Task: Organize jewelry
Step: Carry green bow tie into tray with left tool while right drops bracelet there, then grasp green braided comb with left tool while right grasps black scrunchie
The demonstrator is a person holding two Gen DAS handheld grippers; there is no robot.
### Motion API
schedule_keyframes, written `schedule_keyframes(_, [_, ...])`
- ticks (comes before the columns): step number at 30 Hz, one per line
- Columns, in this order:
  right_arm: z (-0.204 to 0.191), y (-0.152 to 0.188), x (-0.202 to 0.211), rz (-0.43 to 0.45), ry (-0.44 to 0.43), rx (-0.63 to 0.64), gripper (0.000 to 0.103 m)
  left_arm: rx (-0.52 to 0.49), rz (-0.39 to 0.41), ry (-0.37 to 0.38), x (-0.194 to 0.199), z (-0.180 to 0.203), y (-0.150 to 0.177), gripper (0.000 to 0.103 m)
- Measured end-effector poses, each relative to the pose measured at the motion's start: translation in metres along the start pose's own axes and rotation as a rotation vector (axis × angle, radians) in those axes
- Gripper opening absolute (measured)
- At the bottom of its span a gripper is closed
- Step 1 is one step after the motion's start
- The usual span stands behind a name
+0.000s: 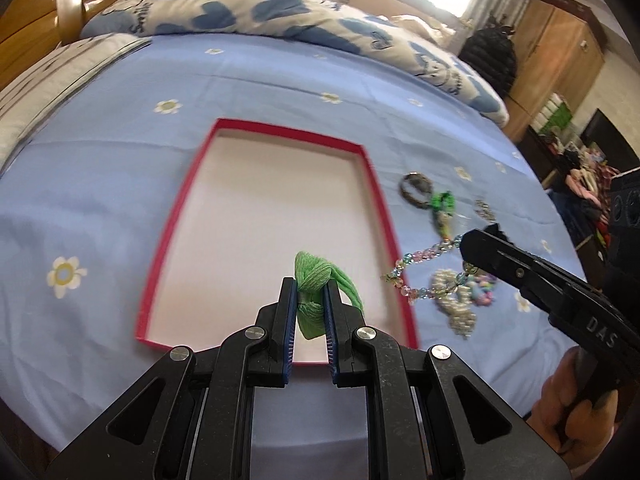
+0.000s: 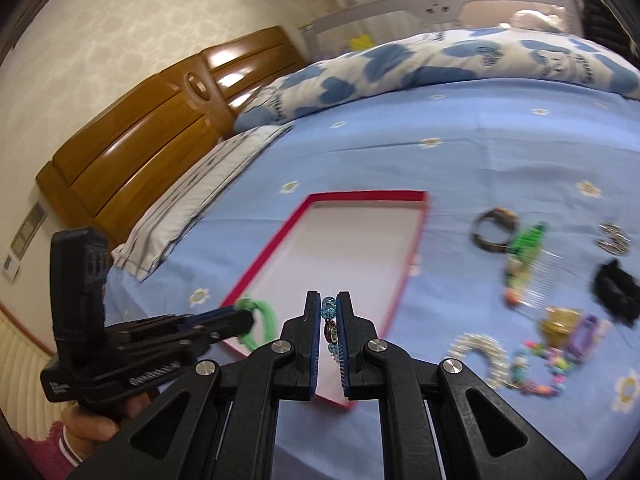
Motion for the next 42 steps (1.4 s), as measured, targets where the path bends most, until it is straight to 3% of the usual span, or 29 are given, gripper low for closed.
schedule_keyframes(8, [-0.028, 0.001, -0.052, -0.064, -0.073, 0.001, 0.007, 0.048, -0.043, -0.043, -0.018, -0.034, -0.003, 0.011])
schedule_keyframes(22, [0.008, 0.033, -0.092, -0.207, -0.007, -0.049, 0.007, 0.071, -0.142, -0.103, -0.057, -0.051, 0.005, 0.012])
schedule_keyframes(26, [0.009, 0.035, -0.094, -0.226, -0.001, -0.04, 0.008, 0.067, -0.147, -0.122, -0.058, -0.053, 0.005, 0.019])
schedule_keyframes(30, [0.012, 0.037, -0.097, -0.238, 0.005, -0.044, 0.013, 0.062, -0.141, -0.143, -0.055, -0.053, 0.005, 0.043])
schedule_keyframes(35, [0.015, 0.037, -0.096, -0.242, 0.01, -0.056, 0.016, 0.064, -0.137, -0.146, -0.051, -0.052, 0.007, 0.044])
schedule_keyframes(39, [0.014, 0.035, -0.089, -0.223, 0.003, -0.063, 0.041, 0.065, -0.111, -0.145, -0.039, -0.05, 0.004, 0.054])
schedule_keyframes(42, [0.015, 0.034, -0.079, -0.203, 0.002, -0.072, 0.041, 0.064, -0.093, -0.145, -0.029, -0.047, 0.0, 0.055])
Point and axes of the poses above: each gripper's, at about its wrist camera, not at the fingertips, and x roughly against the way its jaws point, z to its right, y to its underside, the point moved 3 cm from there along -x, roughly the way its jaws point
